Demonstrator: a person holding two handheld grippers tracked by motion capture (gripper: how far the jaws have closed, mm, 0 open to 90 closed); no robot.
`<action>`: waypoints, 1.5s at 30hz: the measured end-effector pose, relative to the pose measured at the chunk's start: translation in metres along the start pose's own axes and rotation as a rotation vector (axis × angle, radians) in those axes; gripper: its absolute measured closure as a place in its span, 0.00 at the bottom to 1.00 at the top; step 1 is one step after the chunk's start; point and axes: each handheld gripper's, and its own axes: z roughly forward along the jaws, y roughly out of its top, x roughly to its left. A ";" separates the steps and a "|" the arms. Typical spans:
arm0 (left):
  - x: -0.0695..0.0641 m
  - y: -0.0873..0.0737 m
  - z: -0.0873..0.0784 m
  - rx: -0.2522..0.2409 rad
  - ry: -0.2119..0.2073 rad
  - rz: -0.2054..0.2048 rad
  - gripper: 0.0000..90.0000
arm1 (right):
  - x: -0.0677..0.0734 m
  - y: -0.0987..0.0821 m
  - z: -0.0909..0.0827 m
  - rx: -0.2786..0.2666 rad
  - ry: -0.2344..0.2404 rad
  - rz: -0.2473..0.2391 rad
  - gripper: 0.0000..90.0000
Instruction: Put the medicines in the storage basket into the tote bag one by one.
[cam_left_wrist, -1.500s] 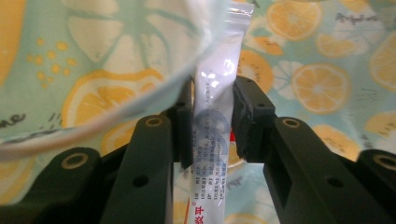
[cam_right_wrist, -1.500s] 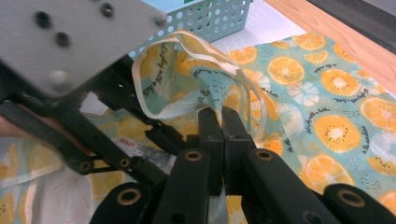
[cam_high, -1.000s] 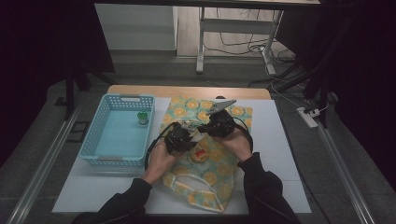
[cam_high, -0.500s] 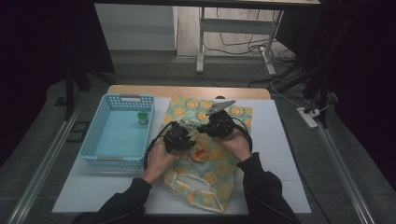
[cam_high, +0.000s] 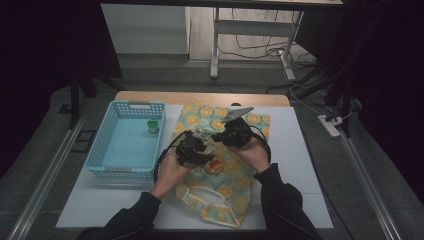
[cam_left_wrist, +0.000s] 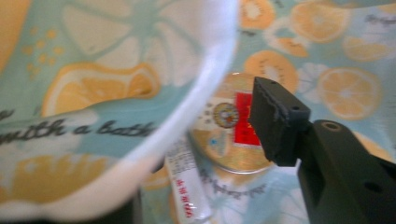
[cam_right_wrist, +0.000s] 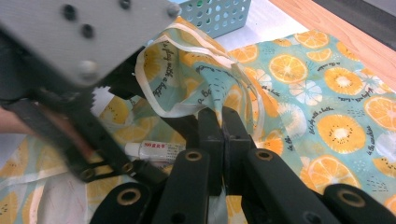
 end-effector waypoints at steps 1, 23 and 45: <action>-0.001 0.001 -0.001 -0.003 -0.008 0.005 0.52 | 0.000 0.000 0.000 -0.001 0.000 0.000 1.00; -0.014 0.003 -0.042 -0.091 -0.179 0.059 0.23 | -0.003 -0.001 -0.002 -0.006 -0.005 0.006 1.00; 0.012 -0.007 -0.088 -0.128 -0.144 0.023 0.04 | -0.003 -0.001 -0.003 -0.006 -0.006 0.003 0.99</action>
